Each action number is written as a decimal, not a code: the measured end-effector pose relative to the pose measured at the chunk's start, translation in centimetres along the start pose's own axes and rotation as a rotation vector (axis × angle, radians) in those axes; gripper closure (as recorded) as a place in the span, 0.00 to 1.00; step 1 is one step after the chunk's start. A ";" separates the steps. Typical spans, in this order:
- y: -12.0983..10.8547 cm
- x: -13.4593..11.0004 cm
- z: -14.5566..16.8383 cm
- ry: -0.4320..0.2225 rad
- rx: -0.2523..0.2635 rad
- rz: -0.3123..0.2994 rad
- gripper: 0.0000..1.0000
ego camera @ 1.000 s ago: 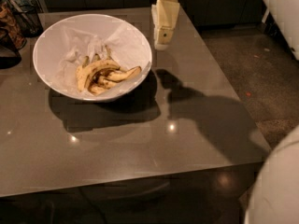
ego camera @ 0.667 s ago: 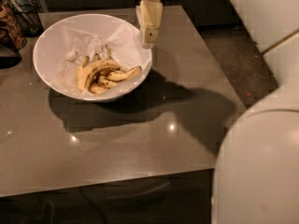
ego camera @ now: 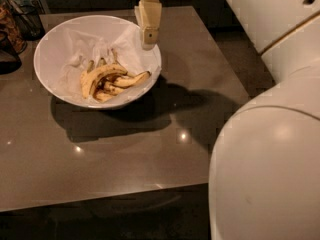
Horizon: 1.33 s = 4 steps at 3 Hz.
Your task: Pick banana from white bowl
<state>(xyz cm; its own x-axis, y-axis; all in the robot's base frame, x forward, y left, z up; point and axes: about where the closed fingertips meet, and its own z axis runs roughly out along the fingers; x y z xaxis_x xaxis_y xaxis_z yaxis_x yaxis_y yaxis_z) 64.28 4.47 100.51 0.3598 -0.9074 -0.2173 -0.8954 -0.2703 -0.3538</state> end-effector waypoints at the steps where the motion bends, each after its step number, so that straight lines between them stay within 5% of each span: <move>1: -0.3 -1.6 1.5 -0.067 -0.034 -0.019 0.00; 2: -0.3 -3.7 3.2 -0.136 -0.077 -0.040 0.00; 4: -0.2 -6.0 5.0 -0.188 -0.134 -0.070 0.30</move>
Offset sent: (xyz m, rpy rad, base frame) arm -0.0187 0.0551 -0.0289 0.0842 0.2108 0.1732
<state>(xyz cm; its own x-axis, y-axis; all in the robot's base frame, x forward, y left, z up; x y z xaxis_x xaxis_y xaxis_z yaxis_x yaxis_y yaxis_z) 63.58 11.61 97.35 0.4531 -0.8125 -0.3668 -0.8891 -0.3818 -0.2526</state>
